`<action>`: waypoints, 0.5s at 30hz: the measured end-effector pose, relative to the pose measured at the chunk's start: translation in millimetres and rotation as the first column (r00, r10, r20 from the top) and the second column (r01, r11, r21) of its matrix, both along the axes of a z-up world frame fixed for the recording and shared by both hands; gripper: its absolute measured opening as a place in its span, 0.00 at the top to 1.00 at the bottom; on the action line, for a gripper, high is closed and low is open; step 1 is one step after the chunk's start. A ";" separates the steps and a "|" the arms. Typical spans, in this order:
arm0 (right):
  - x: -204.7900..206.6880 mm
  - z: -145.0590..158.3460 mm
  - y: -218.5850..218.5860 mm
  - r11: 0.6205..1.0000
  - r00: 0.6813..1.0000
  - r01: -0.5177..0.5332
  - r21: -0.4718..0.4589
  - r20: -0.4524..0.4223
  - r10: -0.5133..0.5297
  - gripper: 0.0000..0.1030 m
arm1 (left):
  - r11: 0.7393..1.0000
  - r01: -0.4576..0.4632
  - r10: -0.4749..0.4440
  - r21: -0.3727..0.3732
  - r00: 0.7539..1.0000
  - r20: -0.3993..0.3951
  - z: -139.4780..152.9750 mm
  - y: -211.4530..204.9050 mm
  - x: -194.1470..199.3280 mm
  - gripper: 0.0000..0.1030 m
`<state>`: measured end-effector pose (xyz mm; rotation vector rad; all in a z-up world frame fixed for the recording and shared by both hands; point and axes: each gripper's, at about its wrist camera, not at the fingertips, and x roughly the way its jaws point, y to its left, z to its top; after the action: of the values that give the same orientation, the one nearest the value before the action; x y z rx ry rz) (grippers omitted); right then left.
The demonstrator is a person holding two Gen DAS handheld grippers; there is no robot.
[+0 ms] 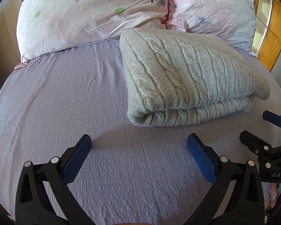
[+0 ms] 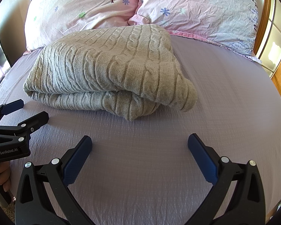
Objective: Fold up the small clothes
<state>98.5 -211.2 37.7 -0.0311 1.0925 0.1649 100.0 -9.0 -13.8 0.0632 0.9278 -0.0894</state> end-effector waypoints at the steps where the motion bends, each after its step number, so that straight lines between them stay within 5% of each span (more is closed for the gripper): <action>1: 0.0 0.0 0.0 1.000 1.000 0.000 0.000 0.000 0.000 0.01 | 1.000 0.000 0.000 0.000 1.000 0.000 -0.1 0.1 0.1 0.02; 15: -0.3 -0.1 -0.2 1.000 1.000 0.000 0.000 0.000 0.000 0.01 | 1.000 -0.015 0.015 0.000 1.000 0.000 0.7 1.9 1.2 0.02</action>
<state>98.2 -211.4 37.6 -0.0305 1.0921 0.1648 101.2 -7.1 -13.0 0.0562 0.9283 -0.0753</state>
